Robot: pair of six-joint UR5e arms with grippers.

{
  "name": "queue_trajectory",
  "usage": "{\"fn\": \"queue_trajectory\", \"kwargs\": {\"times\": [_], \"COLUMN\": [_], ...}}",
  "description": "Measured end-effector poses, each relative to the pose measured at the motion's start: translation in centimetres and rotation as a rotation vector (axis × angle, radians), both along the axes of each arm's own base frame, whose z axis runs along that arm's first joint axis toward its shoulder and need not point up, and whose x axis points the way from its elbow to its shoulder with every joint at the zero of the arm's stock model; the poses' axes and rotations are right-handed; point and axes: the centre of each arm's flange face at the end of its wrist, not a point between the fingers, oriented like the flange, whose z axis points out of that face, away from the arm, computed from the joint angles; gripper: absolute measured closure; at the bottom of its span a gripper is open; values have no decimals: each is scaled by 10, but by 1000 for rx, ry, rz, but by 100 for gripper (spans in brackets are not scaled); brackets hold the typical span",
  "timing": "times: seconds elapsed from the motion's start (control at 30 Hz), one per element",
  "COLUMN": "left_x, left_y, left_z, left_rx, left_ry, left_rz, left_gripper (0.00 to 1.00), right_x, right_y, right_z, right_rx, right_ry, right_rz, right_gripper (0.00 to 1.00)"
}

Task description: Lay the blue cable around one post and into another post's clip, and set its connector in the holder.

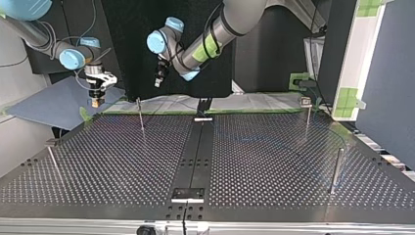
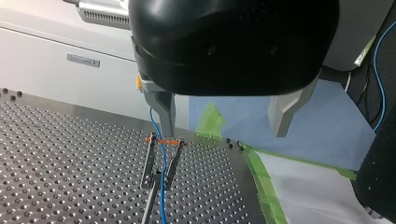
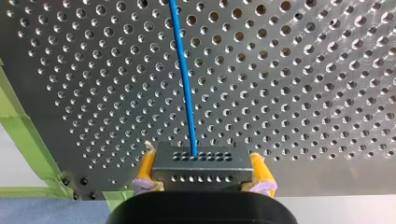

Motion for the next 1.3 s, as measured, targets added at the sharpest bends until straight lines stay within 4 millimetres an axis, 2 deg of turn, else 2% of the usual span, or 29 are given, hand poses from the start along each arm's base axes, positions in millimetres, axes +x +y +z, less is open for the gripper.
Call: {"fn": "queue_trajectory", "kwargs": {"times": [0.9, 1.3], "left_x": [2, -10], "left_y": [1, 7], "left_z": [2, 40], "left_rx": [-1, -51], "left_ry": [0, -61], "left_rz": [5, 49], "left_gripper": [0, 0], "right_x": [0, 2], "right_y": [1, 1], "right_z": [-2, -2], "right_rx": [2, 5], "right_ry": [1, 2], "right_rz": [1, 4], "right_gripper": [100, 100]}}
